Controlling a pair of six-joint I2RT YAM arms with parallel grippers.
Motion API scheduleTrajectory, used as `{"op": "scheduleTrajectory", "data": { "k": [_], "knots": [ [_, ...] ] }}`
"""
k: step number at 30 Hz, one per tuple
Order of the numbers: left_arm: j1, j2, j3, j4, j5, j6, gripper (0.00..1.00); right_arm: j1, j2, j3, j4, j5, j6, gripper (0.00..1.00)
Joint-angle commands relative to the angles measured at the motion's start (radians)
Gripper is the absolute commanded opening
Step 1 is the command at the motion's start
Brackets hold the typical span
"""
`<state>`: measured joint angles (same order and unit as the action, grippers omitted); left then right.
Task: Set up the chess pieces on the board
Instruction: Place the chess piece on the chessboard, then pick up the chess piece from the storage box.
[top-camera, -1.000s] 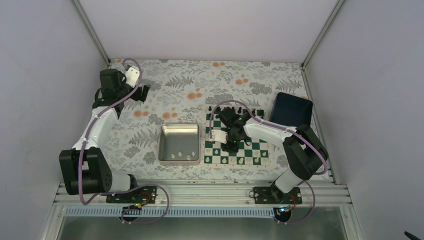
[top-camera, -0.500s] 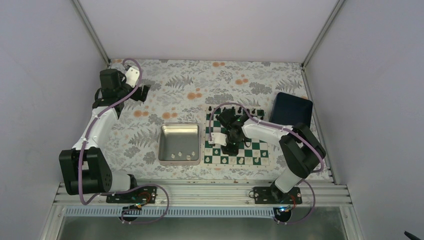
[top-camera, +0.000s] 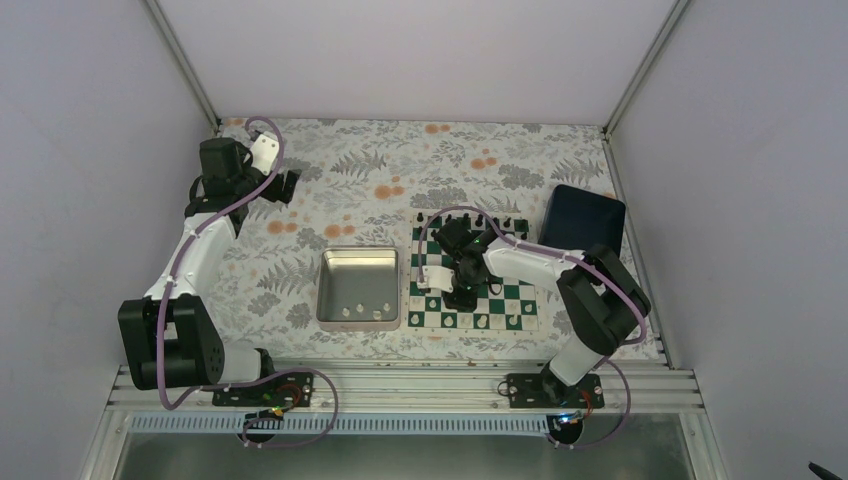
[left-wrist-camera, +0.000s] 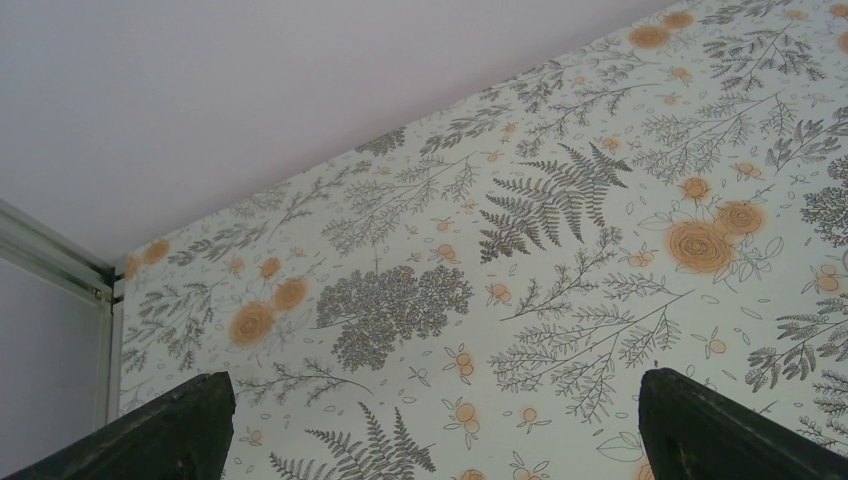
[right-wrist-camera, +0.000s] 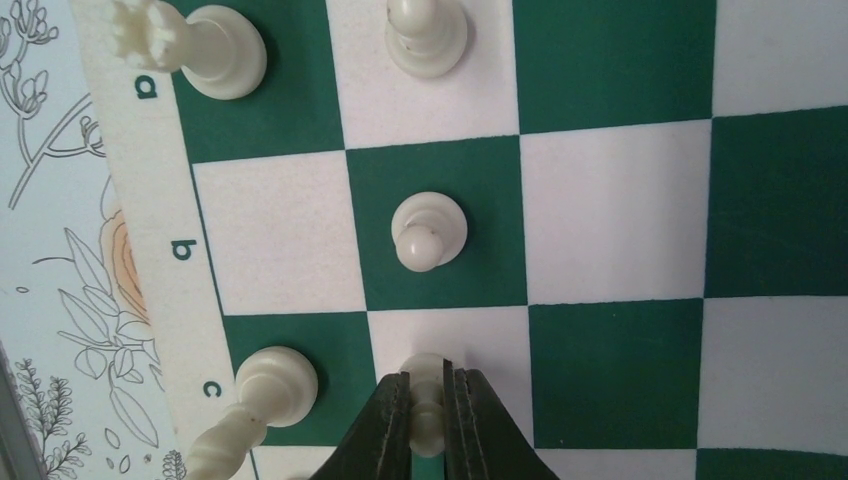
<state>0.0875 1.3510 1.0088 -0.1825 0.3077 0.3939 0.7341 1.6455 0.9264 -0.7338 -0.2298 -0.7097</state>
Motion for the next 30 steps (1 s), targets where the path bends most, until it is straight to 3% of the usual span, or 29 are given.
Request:
{"op": "scheduleTrajectory", "data": {
  "k": [1, 8, 14, 22, 30],
  "knots": [
    [-0.001, -0.005, 0.018, -0.002, 0.011, 0.008, 1.00, 0.010, 0.012, 0.004, 0.020, 0.014, -0.011, 0.07],
    [-0.002, -0.004, 0.017, -0.003, 0.011, 0.008, 1.00, 0.010, 0.040, 0.011, 0.024, 0.006, -0.011, 0.09],
    [-0.002, -0.006, 0.019, -0.004, 0.012, 0.008, 1.00, 0.010, 0.012, 0.037, 0.001, 0.025, -0.011, 0.27],
    [-0.002, -0.011, 0.018, -0.001, 0.012, 0.008, 1.00, 0.032, -0.038, 0.264, -0.150, 0.052, -0.024, 0.33],
    [0.000, -0.024, 0.013, 0.001, 0.010, 0.008, 1.00, 0.163, 0.109, 0.525, -0.203, 0.087, -0.021, 0.37]
  ]
}}
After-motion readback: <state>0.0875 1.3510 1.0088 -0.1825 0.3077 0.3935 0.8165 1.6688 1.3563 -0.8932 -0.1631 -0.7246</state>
